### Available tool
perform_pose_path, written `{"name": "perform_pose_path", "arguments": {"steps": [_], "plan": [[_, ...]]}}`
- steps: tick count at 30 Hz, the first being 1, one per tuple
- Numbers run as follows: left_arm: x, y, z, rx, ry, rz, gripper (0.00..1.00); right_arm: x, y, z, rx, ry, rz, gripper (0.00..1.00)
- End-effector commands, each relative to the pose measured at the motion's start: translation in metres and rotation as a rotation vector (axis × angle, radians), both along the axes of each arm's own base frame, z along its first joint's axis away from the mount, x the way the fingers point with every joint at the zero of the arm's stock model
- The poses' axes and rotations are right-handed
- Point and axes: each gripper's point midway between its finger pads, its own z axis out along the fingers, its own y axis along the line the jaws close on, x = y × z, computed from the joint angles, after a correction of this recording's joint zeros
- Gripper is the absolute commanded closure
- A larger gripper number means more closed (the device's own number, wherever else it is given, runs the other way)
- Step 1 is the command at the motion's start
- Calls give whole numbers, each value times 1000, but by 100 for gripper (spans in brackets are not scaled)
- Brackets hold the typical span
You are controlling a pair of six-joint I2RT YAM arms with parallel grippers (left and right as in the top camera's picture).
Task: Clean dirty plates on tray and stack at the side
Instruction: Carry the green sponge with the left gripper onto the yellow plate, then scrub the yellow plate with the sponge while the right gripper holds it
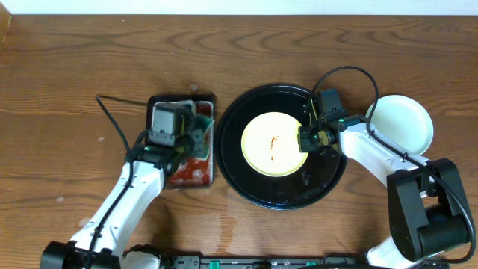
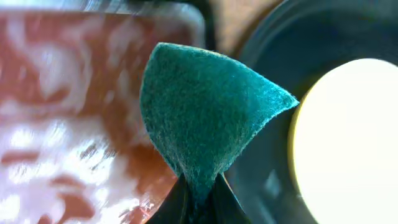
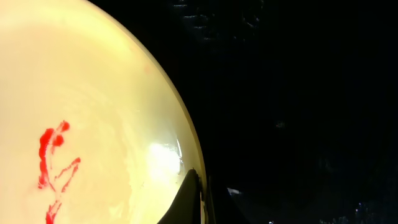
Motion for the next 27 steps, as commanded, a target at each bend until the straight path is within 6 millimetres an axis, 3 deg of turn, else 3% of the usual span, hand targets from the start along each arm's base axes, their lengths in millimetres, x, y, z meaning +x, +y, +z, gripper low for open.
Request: {"name": "perform_pose_path", "arguments": {"steps": [1,9,15,22,27], "plan": [[9,-30,30,-31,-74,-78,93,-14,5,-8,-7,36,39,99],[-3,-111,38,-176,-96,-172,93,-15,6,-9,-8,37,43,99],[-4,-159,21,-261,-80,-194,92,-17,7,-9,-11,45,46,99],[-3,-200,-6,-426,9,-183,93,-18,6,-9,-12,48,46,99],[-5,-200,-38,-394,75,-160,93,-18,6,-9,-12,49,46,99]]}}
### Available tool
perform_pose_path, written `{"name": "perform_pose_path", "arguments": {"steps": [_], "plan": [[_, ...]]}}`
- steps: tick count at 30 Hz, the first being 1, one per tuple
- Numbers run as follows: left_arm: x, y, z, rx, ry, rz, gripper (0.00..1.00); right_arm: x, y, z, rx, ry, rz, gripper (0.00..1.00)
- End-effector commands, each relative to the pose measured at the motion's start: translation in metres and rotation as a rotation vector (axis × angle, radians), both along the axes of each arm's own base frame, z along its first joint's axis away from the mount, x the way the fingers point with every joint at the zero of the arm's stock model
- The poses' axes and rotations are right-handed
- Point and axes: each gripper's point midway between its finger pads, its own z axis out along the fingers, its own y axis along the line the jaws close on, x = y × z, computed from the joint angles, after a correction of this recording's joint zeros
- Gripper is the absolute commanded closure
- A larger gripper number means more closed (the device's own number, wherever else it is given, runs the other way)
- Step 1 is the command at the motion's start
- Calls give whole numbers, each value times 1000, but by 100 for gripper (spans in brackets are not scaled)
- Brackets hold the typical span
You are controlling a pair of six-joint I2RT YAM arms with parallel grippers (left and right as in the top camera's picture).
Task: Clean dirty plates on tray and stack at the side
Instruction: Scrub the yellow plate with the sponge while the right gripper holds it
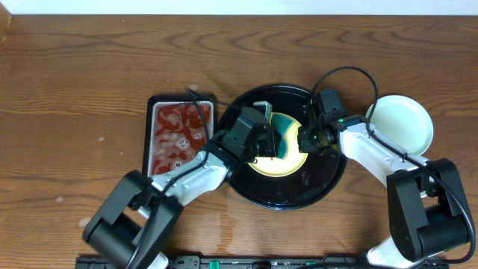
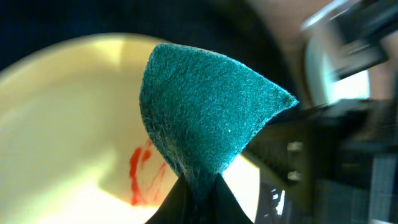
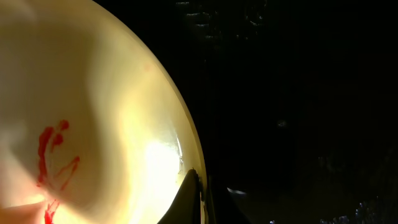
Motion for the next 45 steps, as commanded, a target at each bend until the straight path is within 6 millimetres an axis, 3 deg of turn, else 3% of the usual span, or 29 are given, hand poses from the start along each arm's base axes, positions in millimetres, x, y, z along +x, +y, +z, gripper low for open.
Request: {"name": "perform_pose_path", "arguments": {"steps": [1,4,9,12,15,20,28,37,42,45], "plan": [[-3,-4,-15,-5,69,7,92,-16,6,-9,-10,44,44,99],[-8,2,-31,55,78,-27,93,-16,6,-9,-10,44,44,99],[-4,40,-46,240,62,33,93,-16,6,-9,-10,45,44,99],[1,55,-39,275,43,56,93,-17,5,-9,-11,48,44,99],[9,58,-17,247,1,73,92,-17,6,-9,-11,48,44,99],[13,51,18,187,-78,76,92,-17,6,-9,-11,48,44,99],[7,16,23,118,-128,1,93,-18,6,-9,-11,49,44,99],[15,-3,-3,94,-138,-8,92,-19,5,-10,-14,56,44,99],[14,-2,-26,146,-139,-48,93,-19,5,-10,-14,56,44,99],[7,8,-43,226,-116,-83,92,-19,5,-10,-14,57,44,99]]}}
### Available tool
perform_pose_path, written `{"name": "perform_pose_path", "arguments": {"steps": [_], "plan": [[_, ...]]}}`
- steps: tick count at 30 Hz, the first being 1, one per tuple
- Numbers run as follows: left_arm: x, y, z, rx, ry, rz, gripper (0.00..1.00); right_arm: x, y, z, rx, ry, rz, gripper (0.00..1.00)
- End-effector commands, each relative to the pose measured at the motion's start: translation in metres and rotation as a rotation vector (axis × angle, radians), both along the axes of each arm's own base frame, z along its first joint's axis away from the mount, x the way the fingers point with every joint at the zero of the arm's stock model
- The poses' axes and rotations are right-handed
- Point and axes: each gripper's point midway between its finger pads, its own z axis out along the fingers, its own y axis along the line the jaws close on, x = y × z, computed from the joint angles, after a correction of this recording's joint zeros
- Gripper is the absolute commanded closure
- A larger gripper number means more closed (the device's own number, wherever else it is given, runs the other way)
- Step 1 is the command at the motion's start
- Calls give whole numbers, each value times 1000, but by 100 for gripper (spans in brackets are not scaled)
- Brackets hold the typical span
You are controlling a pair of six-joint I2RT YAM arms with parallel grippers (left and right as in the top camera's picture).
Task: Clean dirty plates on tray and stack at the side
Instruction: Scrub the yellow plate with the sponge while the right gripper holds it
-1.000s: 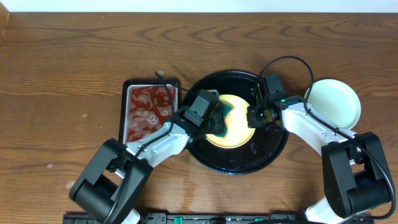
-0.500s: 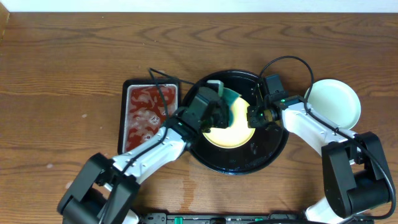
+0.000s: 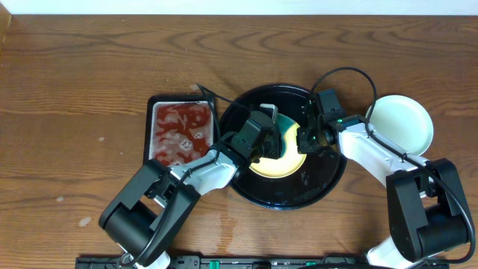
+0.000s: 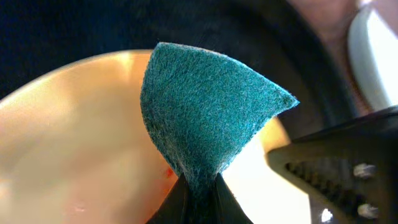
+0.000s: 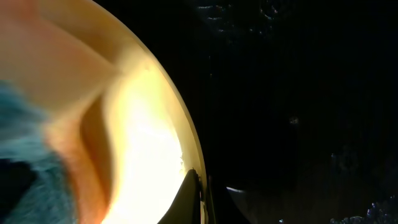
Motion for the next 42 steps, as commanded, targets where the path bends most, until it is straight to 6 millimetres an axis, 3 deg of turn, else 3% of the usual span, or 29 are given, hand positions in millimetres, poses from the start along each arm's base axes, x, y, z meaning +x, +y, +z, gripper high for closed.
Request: {"name": "perform_pose_path", "arguments": {"steps": [1,5,9,13,18,22,27,35,38,42], "plan": [[-5,17,-21,123,6,-27,93,-16,2,-9,-20,45,35,99],[-12,51,-40,253,75,-6,93,-17,2,-9,-21,48,35,99],[-18,74,-41,294,143,15,93,-17,2,-10,-21,50,36,99],[-20,74,-19,276,130,-36,93,-17,2,-10,-22,49,36,99],[-13,69,25,209,44,-18,93,-17,1,-10,-21,50,35,99],[-8,64,37,135,49,57,93,-17,2,-10,-21,49,36,99],[-11,48,26,109,73,60,92,-17,2,-10,-21,50,35,99],[-34,16,-14,149,112,-38,93,-18,1,-10,-22,52,36,99],[-36,25,-26,202,128,-38,92,-18,1,-10,-23,54,36,99],[-27,53,-30,286,124,1,92,-18,1,-10,-23,53,35,99]]}}
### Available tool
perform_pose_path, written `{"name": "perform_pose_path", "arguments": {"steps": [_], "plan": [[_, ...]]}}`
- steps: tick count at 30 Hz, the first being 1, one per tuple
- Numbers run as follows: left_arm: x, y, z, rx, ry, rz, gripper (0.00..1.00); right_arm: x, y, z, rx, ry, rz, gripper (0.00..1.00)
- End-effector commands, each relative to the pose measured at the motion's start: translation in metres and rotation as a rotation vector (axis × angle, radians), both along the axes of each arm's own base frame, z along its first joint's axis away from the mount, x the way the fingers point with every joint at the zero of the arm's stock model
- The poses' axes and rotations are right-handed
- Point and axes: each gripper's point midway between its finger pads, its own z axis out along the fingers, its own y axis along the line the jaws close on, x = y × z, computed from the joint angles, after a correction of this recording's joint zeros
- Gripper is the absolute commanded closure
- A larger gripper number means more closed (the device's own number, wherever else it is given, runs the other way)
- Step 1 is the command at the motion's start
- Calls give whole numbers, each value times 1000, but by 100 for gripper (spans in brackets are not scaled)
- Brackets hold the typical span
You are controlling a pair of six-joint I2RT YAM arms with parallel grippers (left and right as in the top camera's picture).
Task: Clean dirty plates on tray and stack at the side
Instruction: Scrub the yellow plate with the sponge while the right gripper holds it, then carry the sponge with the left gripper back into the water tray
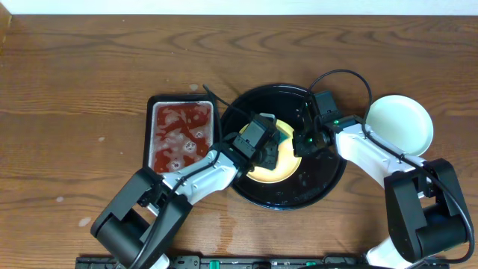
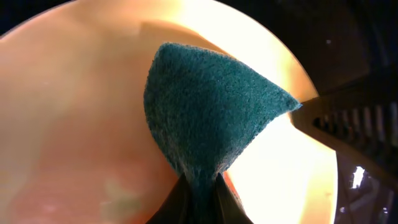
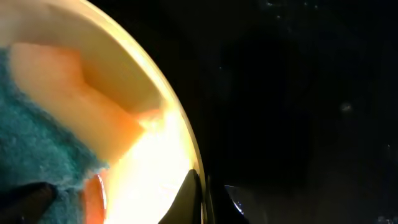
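Observation:
A pale yellow plate point(image 1: 280, 166) lies in the round black tray point(image 1: 328, 175). My left gripper point(image 2: 202, 186) is shut on a folded teal scouring pad point(image 2: 211, 115), which presses on the plate's face point(image 2: 81, 112); a bit of red smear shows beside the pad's fold. My right gripper point(image 3: 200, 186) is shut on the plate's right rim point(image 3: 180, 130), one finger inside and one outside. The teal pad point(image 3: 37, 143) shows at the left of the right wrist view. Most of the plate is hidden under the left gripper in the overhead view.
A clean white plate point(image 1: 403, 123) sits on the table right of the tray. A rectangular black dish point(image 1: 178, 134) of reddish soapy water stands left of the tray. Wooden table point(image 1: 75, 90) all round.
The left gripper with the pad has moved further right across the plate, toward the right gripper. The right gripper keeps its hold on the rim.
The left gripper first held the teal pad over the dish of soapy water while the right gripper pinched the stained plate's rim. Then the pad was over the plate's red smear, then on the plate, and now nearer the rim, with little red showing.

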Motion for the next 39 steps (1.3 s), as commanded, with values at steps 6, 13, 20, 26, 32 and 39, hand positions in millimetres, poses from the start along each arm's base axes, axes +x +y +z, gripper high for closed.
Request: {"name": "perform_pose_path", "arguments": {"steps": [6,13,20,26,32,39], "plan": [[23,65,-10,123,11,124,93,-9,-12,-10,-63,27,3,99],[36,65,46,-1,-79,140,93,-9,-12,-10,-64,26,2,99],[29,89,97,-8,-156,186,92,-10,-12,-10,-64,27,2,99],[32,151,101,145,-180,232,93,-9,-12,-10,-63,27,2,99],[29,206,72,240,-72,359,93,-9,-12,-10,-63,27,2,99],[21,220,32,290,47,378,89,-10,-12,-10,-63,27,2,99]]}}
